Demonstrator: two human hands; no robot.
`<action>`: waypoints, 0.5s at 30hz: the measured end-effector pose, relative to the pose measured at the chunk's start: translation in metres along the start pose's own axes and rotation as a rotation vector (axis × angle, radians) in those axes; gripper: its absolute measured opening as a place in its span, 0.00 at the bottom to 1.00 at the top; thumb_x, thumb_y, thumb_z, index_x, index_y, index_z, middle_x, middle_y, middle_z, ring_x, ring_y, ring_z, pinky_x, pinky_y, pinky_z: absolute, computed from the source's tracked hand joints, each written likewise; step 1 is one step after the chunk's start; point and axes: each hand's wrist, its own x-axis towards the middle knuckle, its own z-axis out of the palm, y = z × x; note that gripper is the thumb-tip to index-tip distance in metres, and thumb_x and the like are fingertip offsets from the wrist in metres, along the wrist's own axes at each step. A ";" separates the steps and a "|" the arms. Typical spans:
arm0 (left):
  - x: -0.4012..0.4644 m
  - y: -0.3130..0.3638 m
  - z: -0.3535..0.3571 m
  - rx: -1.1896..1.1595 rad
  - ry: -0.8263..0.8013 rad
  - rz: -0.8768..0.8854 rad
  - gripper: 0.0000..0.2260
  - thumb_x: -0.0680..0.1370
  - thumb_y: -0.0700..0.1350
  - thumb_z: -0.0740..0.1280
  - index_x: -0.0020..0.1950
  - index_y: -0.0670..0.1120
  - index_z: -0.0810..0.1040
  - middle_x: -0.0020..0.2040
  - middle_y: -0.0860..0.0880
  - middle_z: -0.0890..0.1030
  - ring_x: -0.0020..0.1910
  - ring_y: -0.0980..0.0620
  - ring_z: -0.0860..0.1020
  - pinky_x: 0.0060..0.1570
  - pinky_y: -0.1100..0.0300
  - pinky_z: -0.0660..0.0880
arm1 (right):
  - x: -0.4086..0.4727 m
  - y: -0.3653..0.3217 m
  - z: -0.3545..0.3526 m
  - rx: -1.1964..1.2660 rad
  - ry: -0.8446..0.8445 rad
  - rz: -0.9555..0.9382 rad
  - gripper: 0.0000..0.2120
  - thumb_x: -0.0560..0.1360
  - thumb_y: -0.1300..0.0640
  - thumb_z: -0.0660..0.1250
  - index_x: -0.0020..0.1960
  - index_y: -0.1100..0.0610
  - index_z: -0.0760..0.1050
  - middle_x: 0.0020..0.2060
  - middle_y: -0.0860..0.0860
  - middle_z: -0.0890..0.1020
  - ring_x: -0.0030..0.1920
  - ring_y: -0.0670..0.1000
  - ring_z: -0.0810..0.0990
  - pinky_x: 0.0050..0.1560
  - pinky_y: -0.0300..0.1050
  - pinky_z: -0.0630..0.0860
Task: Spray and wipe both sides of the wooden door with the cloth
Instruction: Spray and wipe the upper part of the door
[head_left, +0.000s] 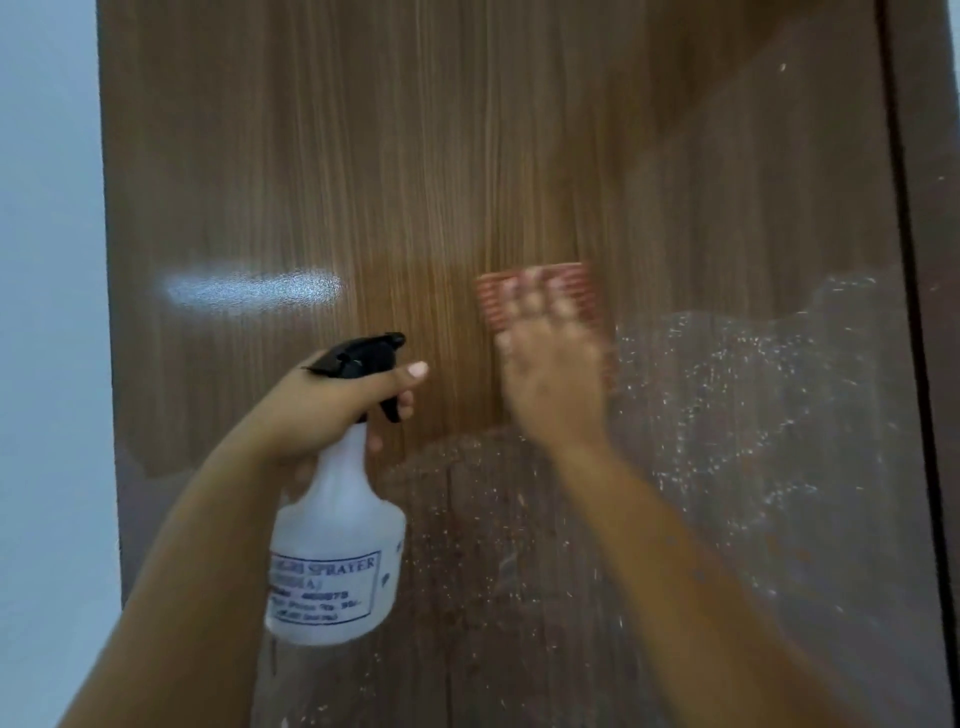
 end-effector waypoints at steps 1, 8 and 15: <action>0.002 0.002 0.011 -0.018 -0.004 -0.024 0.22 0.70 0.61 0.74 0.49 0.43 0.83 0.43 0.46 0.86 0.36 0.50 0.81 0.36 0.59 0.78 | 0.003 0.037 -0.008 0.002 0.029 0.119 0.25 0.85 0.51 0.50 0.80 0.52 0.53 0.79 0.49 0.53 0.79 0.54 0.53 0.71 0.54 0.64; 0.023 0.015 0.068 -0.054 -0.082 -0.048 0.18 0.73 0.58 0.75 0.48 0.43 0.84 0.46 0.45 0.86 0.49 0.40 0.83 0.46 0.54 0.80 | -0.006 0.178 -0.036 0.040 0.121 0.659 0.28 0.83 0.47 0.43 0.80 0.58 0.54 0.79 0.58 0.57 0.78 0.61 0.53 0.78 0.51 0.48; 0.041 0.022 0.115 -0.111 -0.162 -0.076 0.14 0.74 0.52 0.76 0.50 0.42 0.82 0.37 0.46 0.82 0.34 0.54 0.79 0.32 0.65 0.76 | -0.028 0.129 -0.025 0.032 0.001 0.050 0.24 0.84 0.49 0.50 0.79 0.52 0.59 0.77 0.51 0.62 0.77 0.55 0.58 0.74 0.54 0.56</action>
